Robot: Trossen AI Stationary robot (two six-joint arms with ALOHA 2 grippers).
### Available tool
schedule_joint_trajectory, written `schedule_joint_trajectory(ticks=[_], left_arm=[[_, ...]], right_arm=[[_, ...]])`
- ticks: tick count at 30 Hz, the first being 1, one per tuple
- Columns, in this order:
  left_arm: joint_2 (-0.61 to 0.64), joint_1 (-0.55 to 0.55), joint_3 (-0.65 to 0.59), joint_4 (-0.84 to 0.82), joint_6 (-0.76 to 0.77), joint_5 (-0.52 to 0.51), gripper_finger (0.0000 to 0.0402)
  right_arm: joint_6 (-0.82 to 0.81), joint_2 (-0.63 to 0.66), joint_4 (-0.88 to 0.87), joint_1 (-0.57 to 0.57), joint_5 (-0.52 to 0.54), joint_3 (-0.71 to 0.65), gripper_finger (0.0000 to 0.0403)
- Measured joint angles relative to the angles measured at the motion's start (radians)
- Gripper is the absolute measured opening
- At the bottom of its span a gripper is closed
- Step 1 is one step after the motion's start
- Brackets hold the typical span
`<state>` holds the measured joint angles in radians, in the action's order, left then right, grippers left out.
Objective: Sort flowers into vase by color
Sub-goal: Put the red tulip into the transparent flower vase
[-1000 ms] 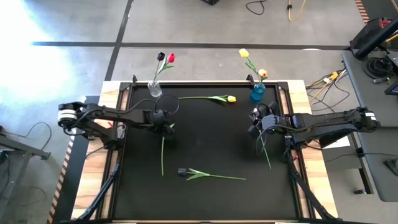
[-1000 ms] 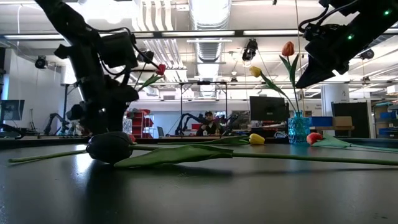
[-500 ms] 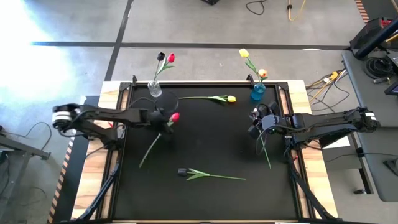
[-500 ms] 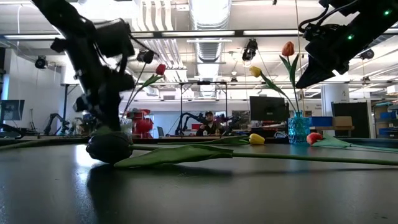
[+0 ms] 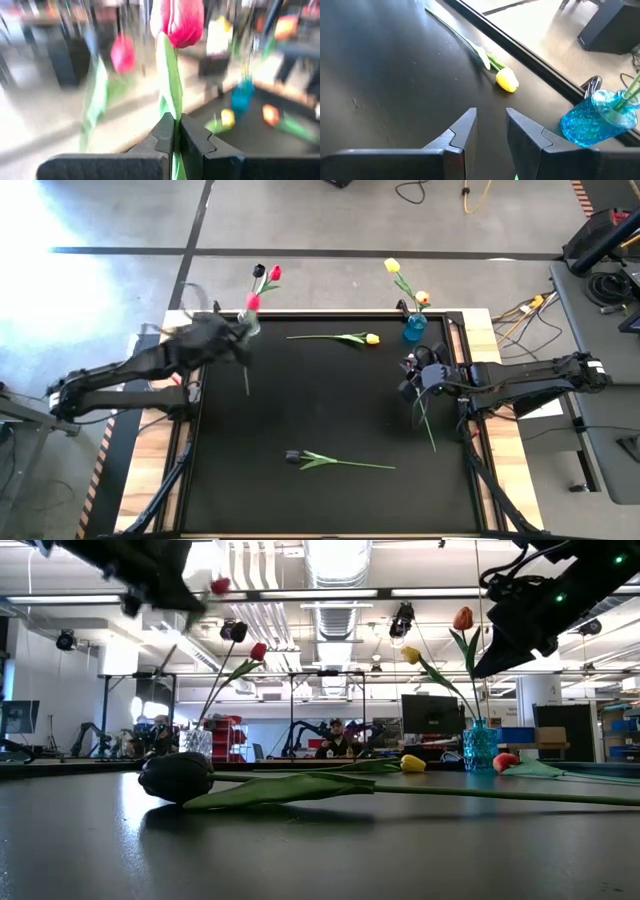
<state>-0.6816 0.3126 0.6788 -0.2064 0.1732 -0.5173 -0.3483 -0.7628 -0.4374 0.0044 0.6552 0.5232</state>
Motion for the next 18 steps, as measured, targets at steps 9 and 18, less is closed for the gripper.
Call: schedule_joint_trajectory(ticks=[9,18], left_arm=[[0.133,0.012,-0.071,0.382,-0.401,-0.096,0.0002],[0.092,0.166,-0.138,0.654,-0.53,0.013,0.0001]], right_arm=[[0.012,0.0,0.037,0.0,0.001,0.0,0.0095],[0.054,0.0,0.102,0.0,0.001,0.0,0.0095]])
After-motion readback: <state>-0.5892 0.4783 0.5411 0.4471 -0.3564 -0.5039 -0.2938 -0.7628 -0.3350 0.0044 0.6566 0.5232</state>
